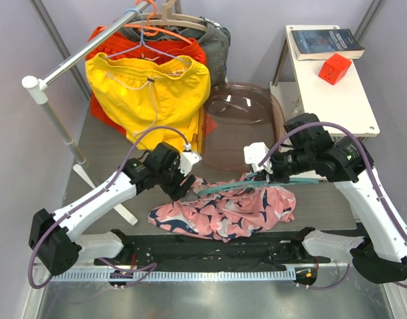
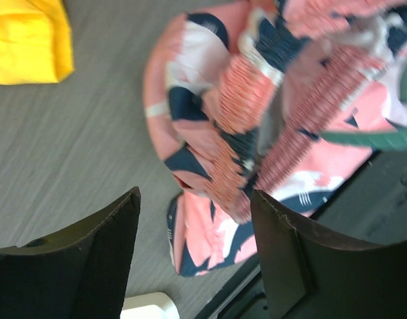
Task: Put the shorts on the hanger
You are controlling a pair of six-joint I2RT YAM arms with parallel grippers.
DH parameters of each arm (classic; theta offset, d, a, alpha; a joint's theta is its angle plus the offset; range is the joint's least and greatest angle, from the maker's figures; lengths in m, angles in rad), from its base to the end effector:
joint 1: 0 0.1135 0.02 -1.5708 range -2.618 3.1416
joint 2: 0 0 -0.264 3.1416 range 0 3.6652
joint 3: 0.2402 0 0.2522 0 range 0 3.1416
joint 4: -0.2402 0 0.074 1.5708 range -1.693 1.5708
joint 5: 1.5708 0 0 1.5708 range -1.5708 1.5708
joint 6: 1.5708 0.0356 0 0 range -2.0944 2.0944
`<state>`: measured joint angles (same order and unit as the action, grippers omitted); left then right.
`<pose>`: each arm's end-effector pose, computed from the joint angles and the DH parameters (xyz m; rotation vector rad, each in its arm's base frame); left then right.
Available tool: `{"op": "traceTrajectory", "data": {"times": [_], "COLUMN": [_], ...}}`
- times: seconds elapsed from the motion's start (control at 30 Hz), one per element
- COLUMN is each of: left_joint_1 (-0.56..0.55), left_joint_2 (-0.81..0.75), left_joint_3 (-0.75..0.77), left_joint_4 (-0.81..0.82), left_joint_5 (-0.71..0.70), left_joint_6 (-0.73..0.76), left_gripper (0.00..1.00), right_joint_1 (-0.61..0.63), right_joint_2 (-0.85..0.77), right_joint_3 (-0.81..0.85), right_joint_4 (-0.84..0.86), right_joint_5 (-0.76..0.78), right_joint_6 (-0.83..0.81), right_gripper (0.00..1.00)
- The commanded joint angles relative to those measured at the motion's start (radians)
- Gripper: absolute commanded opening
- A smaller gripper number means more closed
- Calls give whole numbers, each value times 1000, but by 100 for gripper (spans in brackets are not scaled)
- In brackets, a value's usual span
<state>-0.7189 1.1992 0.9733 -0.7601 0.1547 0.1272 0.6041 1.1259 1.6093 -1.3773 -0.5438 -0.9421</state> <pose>0.1744 -0.1599 0.2721 1.1205 2.3412 -0.4201 0.1219 0.1065 0.4373 -1.8021 1.5175 0.5056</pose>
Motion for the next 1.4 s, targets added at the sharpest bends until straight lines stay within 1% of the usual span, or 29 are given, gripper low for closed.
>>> {"op": "traceTrajectory", "data": {"times": [0.0, 0.13, 0.23, 0.4, 0.47, 0.5, 0.6, 0.8, 0.9, 0.93, 1.0, 1.03, 1.1, 1.13, 1.2, 1.37], "left_joint_1": [-7, -24, -31, -33, -42, -54, -65, -63, -65, -65, -65, -65, -65, -65, -65, -65], "left_joint_2": [19, 34, 22, -55, -67, -61, -37, 17, 13, 10, 5, 5, 3, 5, 14, 17], "left_joint_3": [8, 15, 7, -15, -31, -36, -47, -36, -36, -36, -32, -28, -13, -7, 18, 67], "left_joint_4": [134, 134, 127, 104, 99, 99, 104, 117, 117, 117, 111, 107, 93, 84, 62, 35], "left_joint_5": [-107, -87, -61, -27, -47, -84, -127, -147, -147, -147, -141, -132, -129, -126, -126, -122], "left_joint_6": [-84, -87, -84, -55, -51, -43, -37, -43, -44, -47, -51, -52, -57, -58, -64, -95], "left_gripper": [66, 65, 68, 72, 72, 72, 71, 66, 57, 48, 36, 25, 14, 5, 0, 0], "right_joint_1": [48, 100, 131, 149, 152, 151, 152, 151, 152, 151, 152, 154, 158, 161, 169, 247], "right_joint_2": [2, 9, 18, 18, 12, 9, -5, -11, -6, -6, -5, -2, 11, 14, 11, 26], "right_joint_3": [-9, -41, -55, -58, -54, -52, -40, -26, -34, -37, -57, -63, -80, -87, -124, -176], "right_joint_4": [-16, 72, 98, 118, 116, 119, 132, 179, 185, 187, 219, 228, 245, 250, 283, 363], "right_joint_5": [47, 111, 145, 162, 157, 154, 143, 128, 133, 133, 134, 136, 139, 142, 149, 231], "right_joint_6": [41, 106, 132, 149, 151, 154, 154, 160, 160, 160, 170, 170, 172, 172, 175, 216], "right_gripper": [1, 1, 1, 1, 1, 1, 1, 1, 1, 1, 1, 1, 1, 1, 1, 1]}}
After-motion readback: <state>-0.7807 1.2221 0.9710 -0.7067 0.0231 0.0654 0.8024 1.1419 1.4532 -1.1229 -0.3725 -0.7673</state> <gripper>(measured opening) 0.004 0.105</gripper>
